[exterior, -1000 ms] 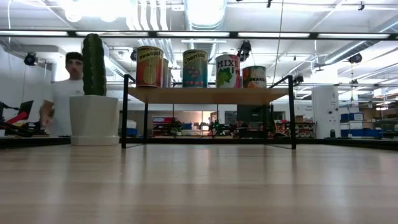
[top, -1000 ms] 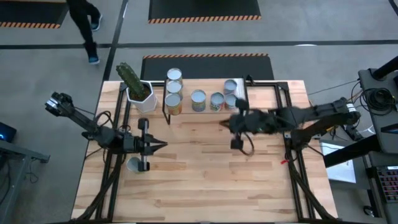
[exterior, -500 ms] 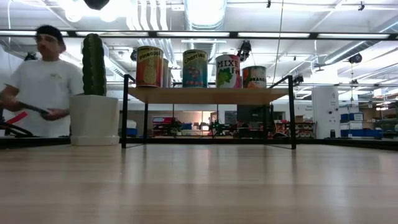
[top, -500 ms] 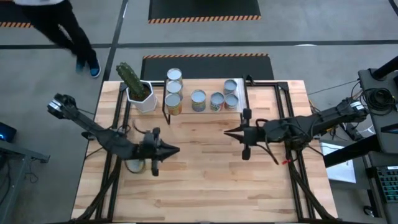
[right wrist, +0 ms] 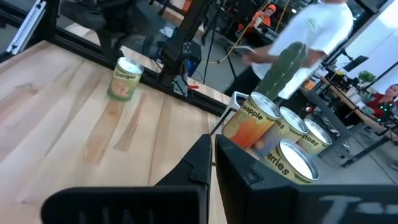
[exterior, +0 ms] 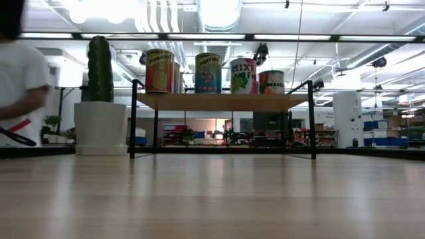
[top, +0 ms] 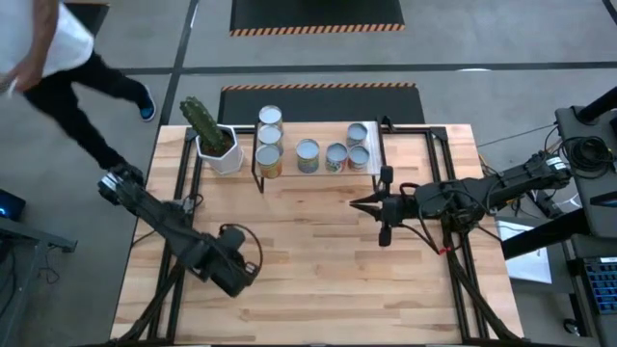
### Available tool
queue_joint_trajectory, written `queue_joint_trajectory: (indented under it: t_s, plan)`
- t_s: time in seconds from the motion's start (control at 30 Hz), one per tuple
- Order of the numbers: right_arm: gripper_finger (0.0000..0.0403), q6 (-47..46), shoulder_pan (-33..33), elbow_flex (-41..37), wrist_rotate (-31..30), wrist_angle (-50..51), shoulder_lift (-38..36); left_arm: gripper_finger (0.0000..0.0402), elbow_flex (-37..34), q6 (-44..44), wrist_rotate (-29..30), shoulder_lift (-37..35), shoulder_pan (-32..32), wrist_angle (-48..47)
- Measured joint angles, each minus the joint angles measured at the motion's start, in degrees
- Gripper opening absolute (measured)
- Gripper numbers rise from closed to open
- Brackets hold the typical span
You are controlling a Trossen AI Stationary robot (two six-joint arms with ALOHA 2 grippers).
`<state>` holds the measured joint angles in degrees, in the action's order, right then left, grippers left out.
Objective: Pick and place cans onto a shelf
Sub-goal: Put the large canned oranges on the shelf
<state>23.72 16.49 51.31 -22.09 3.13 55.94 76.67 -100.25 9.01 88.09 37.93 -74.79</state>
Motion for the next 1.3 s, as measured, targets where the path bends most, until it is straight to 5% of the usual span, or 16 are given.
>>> queue_joint_trajectory:
  t_s: [0.23,0.77,0.97,1.3]
  plan:
    - [0.0011,0.31,0.00,0.00,0.00,1.75,0.00,0.0049,-0.37,-7.99,-6.08,1.21,2.37,-1.20]
    - [0.0011,-0.16,0.00,0.00,0.00,2.60,-0.02,0.0323,-15.72,-21.81,-6.64,-7.07,4.29,-3.91]
    - [0.0011,-0.54,0.00,0.00,0.00,3.28,-0.02,0.0359,-16.72,-21.33,-6.35,-7.60,4.31,-3.91]
    - [0.0011,-1.68,0.00,0.00,0.00,3.96,-0.02,0.0361,-20.60,-21.18,-5.73,-7.58,4.31,-3.45]
